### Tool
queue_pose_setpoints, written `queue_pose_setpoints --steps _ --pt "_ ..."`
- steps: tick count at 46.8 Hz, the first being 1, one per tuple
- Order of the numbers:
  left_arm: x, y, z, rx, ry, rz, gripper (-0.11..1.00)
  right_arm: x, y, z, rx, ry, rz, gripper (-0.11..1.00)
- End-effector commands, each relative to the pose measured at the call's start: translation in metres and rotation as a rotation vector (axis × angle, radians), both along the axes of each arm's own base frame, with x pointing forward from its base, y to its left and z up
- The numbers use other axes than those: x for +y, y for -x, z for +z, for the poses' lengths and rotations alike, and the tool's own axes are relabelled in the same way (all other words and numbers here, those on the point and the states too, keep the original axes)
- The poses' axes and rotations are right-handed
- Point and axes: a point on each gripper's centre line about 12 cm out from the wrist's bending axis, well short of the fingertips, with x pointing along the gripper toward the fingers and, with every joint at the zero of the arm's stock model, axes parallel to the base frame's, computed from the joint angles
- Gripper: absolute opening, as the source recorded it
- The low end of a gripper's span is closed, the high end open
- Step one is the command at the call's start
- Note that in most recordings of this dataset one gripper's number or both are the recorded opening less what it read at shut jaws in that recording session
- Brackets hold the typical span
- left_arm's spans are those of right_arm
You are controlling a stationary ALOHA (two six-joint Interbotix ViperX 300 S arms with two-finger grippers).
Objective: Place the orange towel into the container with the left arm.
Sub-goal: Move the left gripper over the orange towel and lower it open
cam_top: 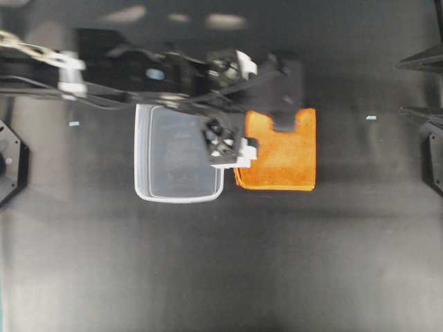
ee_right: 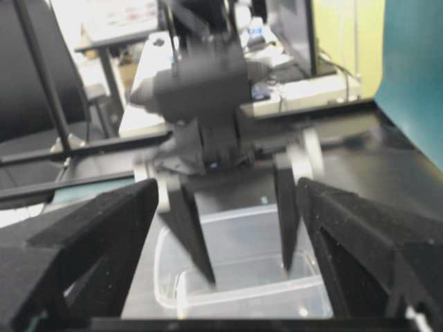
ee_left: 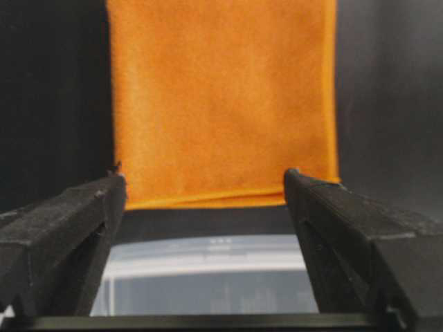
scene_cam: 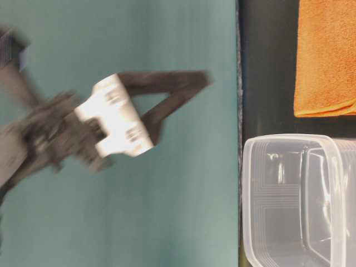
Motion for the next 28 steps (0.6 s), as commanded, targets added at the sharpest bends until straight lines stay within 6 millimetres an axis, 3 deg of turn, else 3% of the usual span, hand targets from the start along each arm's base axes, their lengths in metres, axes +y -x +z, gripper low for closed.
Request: queue_pose_setpoints --steps 1,13,28 --pt "-0.001 -0.018 -0.009 0.03 -0.013 -0.023 0.88 0.0 0.001 0.006 -0.027 0.004 0.0 0.78" --pt "-0.001 -0.047 -0.057 0.085 -0.016 -0.036 0.88 0.001 0.004 0.008 -0.061 0.007 0.002 0.78" --pt "-0.005 -0.057 -0.109 0.16 -0.012 -0.045 0.88 0.001 0.006 0.014 -0.112 0.009 0.003 0.78"
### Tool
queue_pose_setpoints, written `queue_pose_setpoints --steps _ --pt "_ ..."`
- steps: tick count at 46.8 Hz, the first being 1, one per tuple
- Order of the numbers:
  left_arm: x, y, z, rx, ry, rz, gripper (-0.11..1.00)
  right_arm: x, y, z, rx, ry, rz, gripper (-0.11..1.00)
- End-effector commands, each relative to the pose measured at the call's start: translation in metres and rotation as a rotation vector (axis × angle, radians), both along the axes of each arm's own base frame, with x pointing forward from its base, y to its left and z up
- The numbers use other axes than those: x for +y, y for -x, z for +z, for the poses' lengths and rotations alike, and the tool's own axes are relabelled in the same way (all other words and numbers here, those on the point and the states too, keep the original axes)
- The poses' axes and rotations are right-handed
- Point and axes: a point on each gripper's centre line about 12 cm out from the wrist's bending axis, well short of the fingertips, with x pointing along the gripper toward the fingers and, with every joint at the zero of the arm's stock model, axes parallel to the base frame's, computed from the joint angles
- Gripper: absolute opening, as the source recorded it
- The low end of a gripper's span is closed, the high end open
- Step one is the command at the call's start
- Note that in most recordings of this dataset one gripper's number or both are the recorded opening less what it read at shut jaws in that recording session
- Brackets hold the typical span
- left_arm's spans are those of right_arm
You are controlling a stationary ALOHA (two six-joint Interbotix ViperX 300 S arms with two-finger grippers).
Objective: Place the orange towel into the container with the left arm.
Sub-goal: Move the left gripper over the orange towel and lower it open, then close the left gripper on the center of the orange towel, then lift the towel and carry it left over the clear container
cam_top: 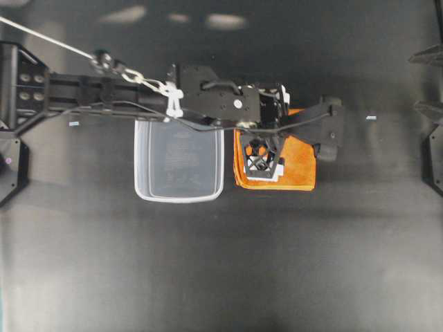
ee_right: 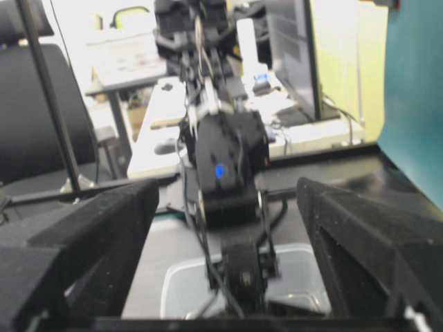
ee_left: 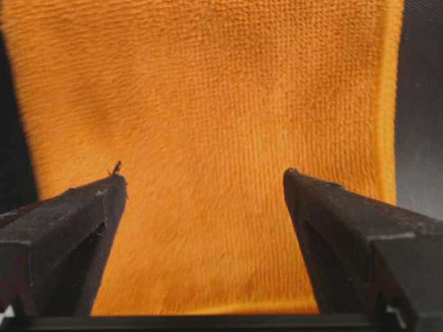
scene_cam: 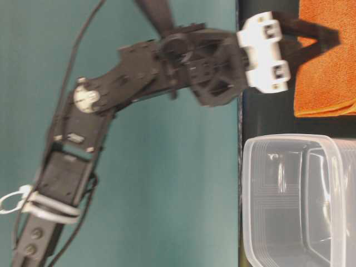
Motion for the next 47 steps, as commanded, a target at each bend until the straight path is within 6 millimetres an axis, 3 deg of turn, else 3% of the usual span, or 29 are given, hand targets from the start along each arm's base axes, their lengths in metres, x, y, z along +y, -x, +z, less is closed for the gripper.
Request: queue_pose_setpoints --steps 1,14,20,25,29,33,35,41,47 --pt "-0.004 -0.004 -0.005 -0.004 -0.003 -0.009 0.88 0.0 0.0 0.004 -0.018 0.001 0.001 0.78" --pt "-0.012 -0.005 -0.022 0.001 0.0 -0.022 0.87 0.0 0.0 0.005 -0.022 -0.004 0.002 0.78" --pt "-0.012 -0.004 -0.022 0.005 -0.001 -0.023 0.8 0.0 0.0 0.005 -0.022 -0.007 0.002 0.78" --pt "-0.016 -0.004 -0.021 0.003 -0.002 -0.03 0.6 0.0 0.001 0.006 -0.028 -0.007 0.002 0.78" --pt "-0.019 -0.005 -0.015 -0.006 -0.006 -0.046 0.35 0.0 0.002 0.007 -0.034 -0.006 0.002 0.78" --pt "-0.019 -0.007 -0.002 -0.029 -0.006 -0.046 0.12 0.0 0.002 0.009 -0.041 -0.007 0.003 0.78" --pt "-0.019 -0.007 0.006 -0.042 -0.007 -0.046 0.05 0.001 0.002 0.009 -0.041 -0.007 0.004 0.78" --pt "-0.024 -0.008 0.052 -0.115 -0.004 -0.044 0.05 0.001 0.003 0.01 -0.044 -0.007 0.007 0.78" --pt "-0.034 -0.001 0.117 -0.225 -0.006 -0.065 0.05 0.003 0.003 0.009 -0.042 -0.008 0.017 0.78"
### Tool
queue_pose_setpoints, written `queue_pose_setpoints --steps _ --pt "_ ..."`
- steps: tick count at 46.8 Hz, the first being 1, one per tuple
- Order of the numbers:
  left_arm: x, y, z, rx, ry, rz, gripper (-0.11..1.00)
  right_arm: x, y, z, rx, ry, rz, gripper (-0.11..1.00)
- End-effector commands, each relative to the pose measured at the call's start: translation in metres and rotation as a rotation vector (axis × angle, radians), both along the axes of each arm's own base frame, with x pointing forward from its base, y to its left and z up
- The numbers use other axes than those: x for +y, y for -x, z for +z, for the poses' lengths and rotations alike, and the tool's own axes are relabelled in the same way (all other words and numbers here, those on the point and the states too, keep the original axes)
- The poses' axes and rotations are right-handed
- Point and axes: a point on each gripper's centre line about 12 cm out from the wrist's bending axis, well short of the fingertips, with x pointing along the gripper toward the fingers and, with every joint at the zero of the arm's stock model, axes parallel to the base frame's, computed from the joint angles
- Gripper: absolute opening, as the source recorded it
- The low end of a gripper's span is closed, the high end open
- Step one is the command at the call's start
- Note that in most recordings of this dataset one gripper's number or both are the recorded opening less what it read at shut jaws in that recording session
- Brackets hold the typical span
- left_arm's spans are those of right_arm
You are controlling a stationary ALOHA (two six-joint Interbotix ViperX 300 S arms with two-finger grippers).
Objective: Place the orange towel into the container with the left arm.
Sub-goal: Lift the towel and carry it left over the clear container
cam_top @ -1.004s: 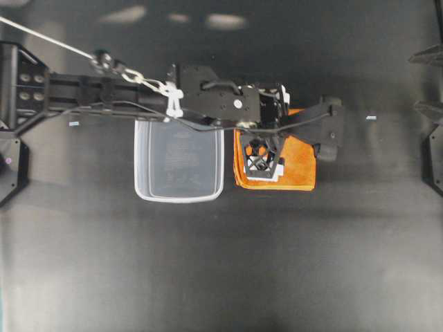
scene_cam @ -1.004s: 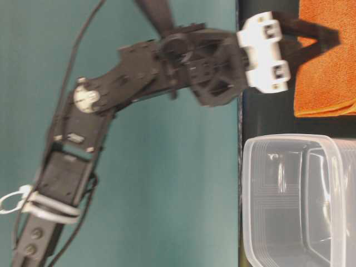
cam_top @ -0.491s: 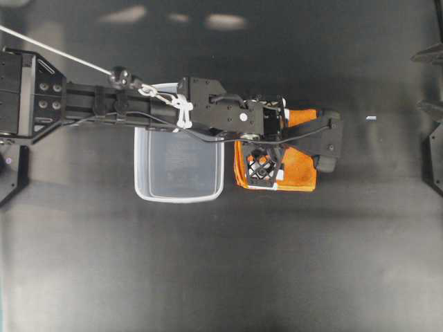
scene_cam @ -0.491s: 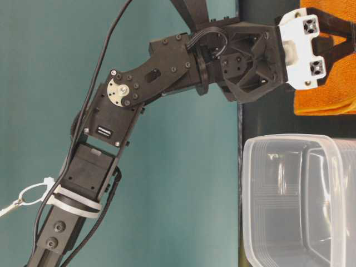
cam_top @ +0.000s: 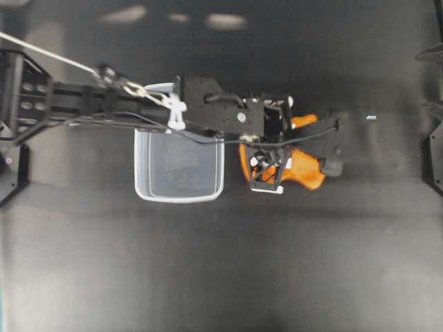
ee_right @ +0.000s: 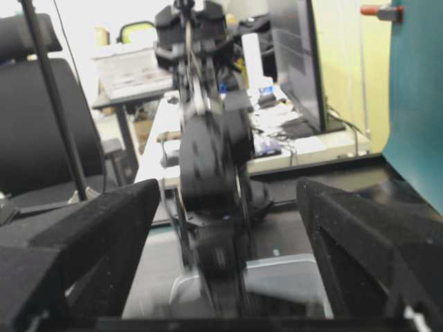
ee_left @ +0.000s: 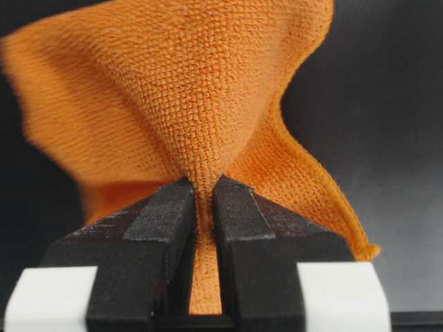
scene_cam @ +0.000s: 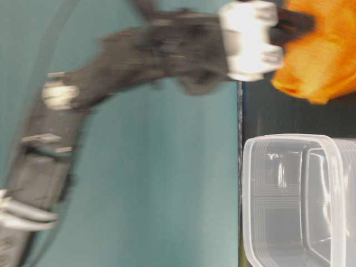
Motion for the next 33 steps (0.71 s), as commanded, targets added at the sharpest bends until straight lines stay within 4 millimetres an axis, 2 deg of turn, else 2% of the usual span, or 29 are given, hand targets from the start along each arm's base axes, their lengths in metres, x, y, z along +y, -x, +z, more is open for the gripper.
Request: queue_pose_setpoints --steps 1,4,7,12,17,25,33 --pt "-0.012 0.007 0.078 -0.143 -0.003 -0.027 0.05 0.001 -0.001 0.005 -0.015 0.0 0.008 0.78" --pt "-0.014 0.019 0.11 -0.184 -0.003 -0.032 0.05 0.001 -0.001 0.005 -0.014 -0.001 0.008 0.78" --pt "-0.014 0.033 0.132 -0.193 -0.003 -0.03 0.05 0.001 0.0 0.005 -0.017 0.0 0.008 0.78" --pt "-0.012 0.061 0.152 -0.161 -0.003 -0.024 0.05 0.001 0.0 0.006 -0.018 0.0 0.009 0.78" --pt "-0.009 0.087 0.149 -0.092 -0.005 -0.018 0.05 0.002 0.0 0.006 -0.017 0.0 0.012 0.78" --pt "-0.004 0.127 0.122 0.006 -0.007 -0.012 0.05 0.003 -0.001 0.003 -0.011 -0.001 0.017 0.78" --pt "0.007 0.154 0.102 0.022 -0.007 0.013 0.05 0.005 -0.001 0.002 -0.006 -0.001 0.032 0.78"
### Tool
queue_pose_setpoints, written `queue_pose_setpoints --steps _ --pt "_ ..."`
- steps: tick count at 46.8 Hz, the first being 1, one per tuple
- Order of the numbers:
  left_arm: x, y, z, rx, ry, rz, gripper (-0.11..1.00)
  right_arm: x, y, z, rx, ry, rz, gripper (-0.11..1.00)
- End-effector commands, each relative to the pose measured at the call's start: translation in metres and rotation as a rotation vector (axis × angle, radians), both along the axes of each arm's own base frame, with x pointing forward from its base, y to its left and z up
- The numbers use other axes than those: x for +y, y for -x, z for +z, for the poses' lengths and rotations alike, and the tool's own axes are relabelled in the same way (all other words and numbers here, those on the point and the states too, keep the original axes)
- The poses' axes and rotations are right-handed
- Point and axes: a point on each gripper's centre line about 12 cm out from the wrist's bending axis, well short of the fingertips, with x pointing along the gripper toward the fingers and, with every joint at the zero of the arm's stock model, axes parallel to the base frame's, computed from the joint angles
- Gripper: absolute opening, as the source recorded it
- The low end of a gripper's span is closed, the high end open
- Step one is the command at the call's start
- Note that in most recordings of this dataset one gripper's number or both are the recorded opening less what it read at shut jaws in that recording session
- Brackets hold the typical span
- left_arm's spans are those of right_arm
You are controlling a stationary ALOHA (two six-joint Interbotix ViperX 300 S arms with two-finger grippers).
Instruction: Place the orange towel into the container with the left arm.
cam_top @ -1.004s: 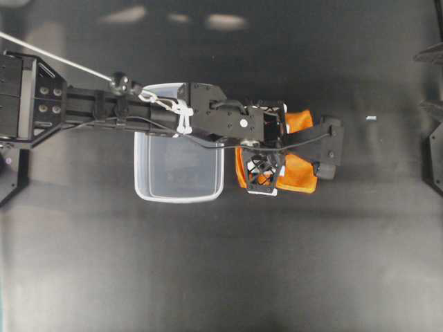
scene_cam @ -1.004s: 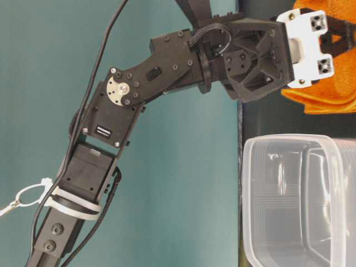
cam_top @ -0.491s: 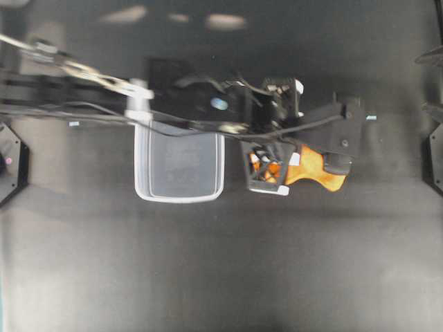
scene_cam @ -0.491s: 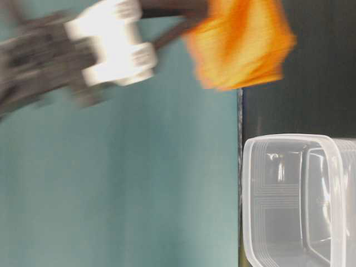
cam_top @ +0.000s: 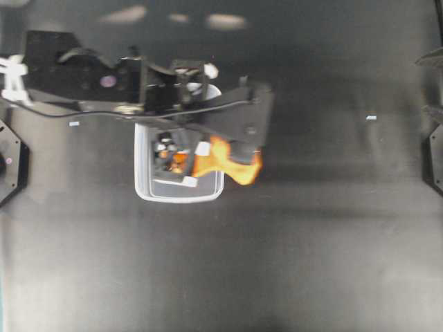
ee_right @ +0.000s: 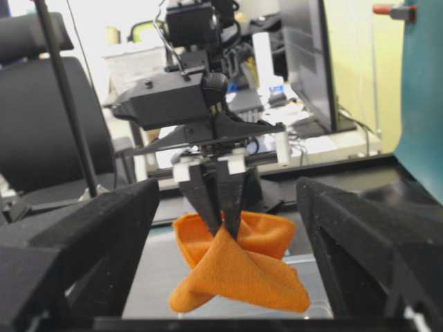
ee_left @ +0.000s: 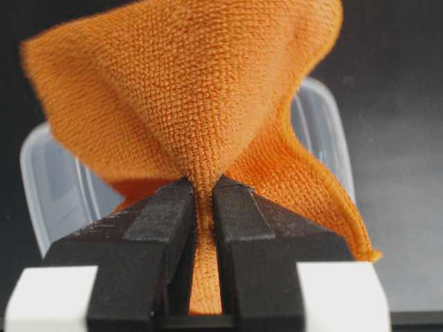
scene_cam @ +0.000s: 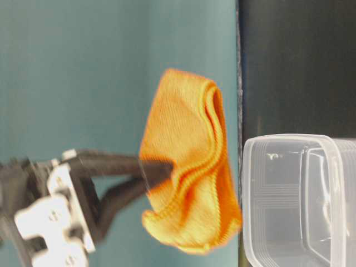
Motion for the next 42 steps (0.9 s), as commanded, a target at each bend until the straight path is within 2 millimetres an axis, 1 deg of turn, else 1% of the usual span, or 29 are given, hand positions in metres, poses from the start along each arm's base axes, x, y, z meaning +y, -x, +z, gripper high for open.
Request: queue_pose_setpoints --steps 1,5,10,16,23,33,42 --pt "0.009 0.017 0.002 -0.028 -0.003 0.019 0.05 0.001 -0.001 0.003 -0.008 -0.001 0.009 0.78" --pt "0.014 0.028 -0.01 -0.021 -0.003 0.033 0.05 0.001 -0.001 0.003 -0.008 -0.001 0.009 0.78" --pt "0.016 0.035 -0.015 -0.04 -0.003 0.036 0.05 0.002 -0.001 0.002 -0.006 -0.003 0.011 0.78" --pt "0.016 0.035 -0.015 -0.075 -0.001 0.038 0.05 0.001 -0.001 0.003 -0.008 -0.003 0.01 0.78" --pt "0.02 0.038 -0.02 -0.065 0.002 0.057 0.05 0.002 -0.001 0.002 -0.005 -0.003 0.011 0.78" --pt "0.021 0.038 -0.024 -0.057 0.003 0.058 0.05 0.003 -0.001 0.002 -0.003 -0.003 0.017 0.78" --pt "0.02 0.036 -0.024 -0.075 0.003 0.056 0.05 0.003 -0.001 0.001 0.0 -0.003 0.017 0.77"
